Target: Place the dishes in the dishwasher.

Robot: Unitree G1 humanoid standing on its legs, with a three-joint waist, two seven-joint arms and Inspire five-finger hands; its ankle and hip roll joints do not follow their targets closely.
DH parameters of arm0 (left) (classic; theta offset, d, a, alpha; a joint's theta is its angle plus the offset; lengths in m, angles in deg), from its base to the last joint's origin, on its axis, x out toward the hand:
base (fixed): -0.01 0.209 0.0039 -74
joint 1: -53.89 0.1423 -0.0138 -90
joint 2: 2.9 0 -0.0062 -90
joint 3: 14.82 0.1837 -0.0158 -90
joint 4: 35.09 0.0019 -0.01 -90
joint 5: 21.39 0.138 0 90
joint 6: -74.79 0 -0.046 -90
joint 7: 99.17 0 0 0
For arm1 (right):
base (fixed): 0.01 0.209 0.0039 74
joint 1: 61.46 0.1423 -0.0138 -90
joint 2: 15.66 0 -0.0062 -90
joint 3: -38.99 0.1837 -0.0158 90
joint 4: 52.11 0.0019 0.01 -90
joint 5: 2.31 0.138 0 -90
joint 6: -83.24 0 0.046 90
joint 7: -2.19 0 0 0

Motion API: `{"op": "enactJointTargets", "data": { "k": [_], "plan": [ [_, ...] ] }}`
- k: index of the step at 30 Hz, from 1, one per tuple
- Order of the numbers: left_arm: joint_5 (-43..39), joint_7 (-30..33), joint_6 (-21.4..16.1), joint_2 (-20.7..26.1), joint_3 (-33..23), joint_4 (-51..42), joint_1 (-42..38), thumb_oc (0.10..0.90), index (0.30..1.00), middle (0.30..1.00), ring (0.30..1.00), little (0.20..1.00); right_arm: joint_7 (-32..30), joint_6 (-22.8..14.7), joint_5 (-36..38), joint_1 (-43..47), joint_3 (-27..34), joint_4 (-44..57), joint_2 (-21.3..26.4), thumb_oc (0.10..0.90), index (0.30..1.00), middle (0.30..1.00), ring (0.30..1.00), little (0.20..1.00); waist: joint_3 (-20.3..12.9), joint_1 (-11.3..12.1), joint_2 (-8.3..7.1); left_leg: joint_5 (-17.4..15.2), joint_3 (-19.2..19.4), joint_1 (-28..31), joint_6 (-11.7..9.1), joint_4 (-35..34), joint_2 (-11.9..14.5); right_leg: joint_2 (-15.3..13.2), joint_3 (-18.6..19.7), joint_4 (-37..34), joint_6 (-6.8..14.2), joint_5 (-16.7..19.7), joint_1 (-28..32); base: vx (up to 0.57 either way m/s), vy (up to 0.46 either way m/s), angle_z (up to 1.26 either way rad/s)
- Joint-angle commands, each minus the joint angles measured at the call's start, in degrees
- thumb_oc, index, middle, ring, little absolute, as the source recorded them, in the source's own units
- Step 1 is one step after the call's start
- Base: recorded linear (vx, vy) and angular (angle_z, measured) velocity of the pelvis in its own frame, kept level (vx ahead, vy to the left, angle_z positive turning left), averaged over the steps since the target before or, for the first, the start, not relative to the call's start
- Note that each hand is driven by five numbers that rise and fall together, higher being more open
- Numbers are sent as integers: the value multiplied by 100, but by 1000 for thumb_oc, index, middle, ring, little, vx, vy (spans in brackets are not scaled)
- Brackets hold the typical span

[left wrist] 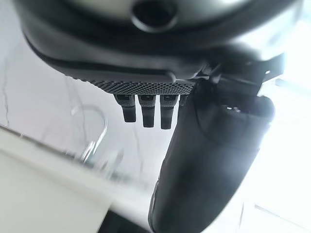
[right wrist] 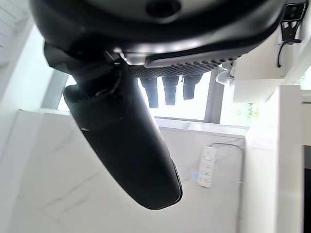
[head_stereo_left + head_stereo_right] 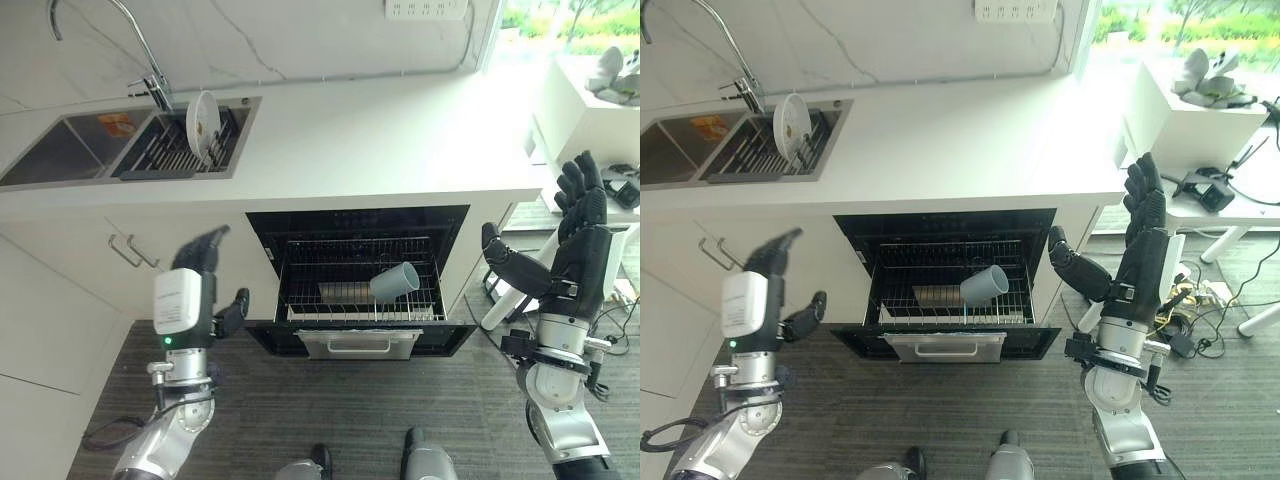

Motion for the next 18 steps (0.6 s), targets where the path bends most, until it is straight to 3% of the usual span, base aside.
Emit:
{"op": "enactJointTargets", "data": {
  "k": [1, 5, 7, 8, 9, 11, 13, 14, 16, 17, 18],
  "plan": [
    [-1407, -206, -1089, 53, -392, -823, -481, 800, 900, 900, 900, 900, 223, -265, 323, 205, 246, 719, 29, 800, 900, 900, 900, 900, -179, 29, -55, -905, -83, 13, 276, 458, -80, 20, -246, 11, 481, -317, 842, 51, 166, 7],
    [-2412, -920, -1195, -189, -502, -1159, -452, 800, 900, 900, 900, 900, 412, -156, 739, 69, 345, 798, -234, 800, 900, 900, 900, 900, -173, -59, -18, -994, -201, 46, 445, 458, -214, 87, -143, 11, 579, 310, 865, 45, 167, 16],
    [-2727, -1060, -1170, -237, -585, -1284, -370, 800, 900, 900, 900, 900, 584, -151, 885, -28, 438, 829, -322, 800, 900, 900, 900, 900, -151, -96, 36, -1016, -237, 60, 506, 458, -217, 338, -164, 11, 574, 390, 894, 56, 120, 24],
    [-2813, -1072, -1108, -257, -621, -1310, -333, 800, 900, 900, 900, 900, 684, -133, 945, -49, 467, 835, -349, 800, 900, 900, 900, 900, -141, -104, 43, -1017, -243, 63, 517, 458, -224, 463, -152, 46, 559, 368, 880, 54, 72, 23],
    [-3105, -1123, -905, -275, -667, -1339, -268, 800, 900, 900, 900, 900, 913, -73, 1118, -88, 519, 885, -350, 800, 900, 900, 900, 900, -126, -132, 41, -1014, -307, 55, 510, 458, -266, 813, -9, 35, 449, 248, 837, 45, 39, 24],
    [-3765, -1399, -953, -339, -694, -1365, -229, 800, 900, 900, 900, 900, 1075, -66, 1224, -105, 547, 932, -319, 800, 900, 900, 900, 900, -108, -147, -28, -976, -368, 50, 473, 458, -403, 1241, 125, 11, 274, 42, 745, 45, 9, 12],
    [-4700, -2307, -1037, -461, -765, -1463, -153, 800, 900, 900, 900, 900, 1232, 0, 1331, -97, 565, 965, -320, 800, 900, 900, 900, 900, -115, -113, -75, -956, -377, 53, 438, 458, -498, 1347, 63, 11, 217, 9, 637, 57, -24, 9],
    [-4861, -2615, -974, -555, -794, -1493, -159, 800, 900, 900, 900, 900, 1395, 4, 1469, -92, 596, 957, -293, 800, 900, 900, 900, 900, -135, -74, -94, -923, -332, 62, 415, 458, -525, 1268, -20, 11, 76, -377, 611, 65, -64, 13],
    [-4938, -2973, -817, -575, -676, -1356, -227, 800, 900, 900, 900, 900, 1715, 21, 1831, -155, 623, 943, -178, 800, 900, 900, 900, 900, -163, -128, -144, -857, -237, 254, 357, 458, -608, 1224, 91, 11, 36, -456, 498, 97, -66, 10],
    [-5202, -3453, -840, -524, -624, -1338, -207, 800, 900, 900, 900, 900, 1883, -109, 1984, -196, 609, 856, -99, 800, 900, 900, 900, 900, -150, -85, -215, -745, 121, 364, 273, 458, -547, 989, -142, 11, -56, -581, 552, 130, -28, 1],
    [-5116, -3988, -721, -547, -458, -1353, -170, 800, 900, 900, 900, 900, 1996, -257, 1955, -305, 708, 663, -14, 800, 900, 900, 900, 900, 91, 23, -422, 365, 18, -75, -94, 1296, -528, 867, 140, 11, -249, -605, 701, 128, 123, 7]
  ]
}}
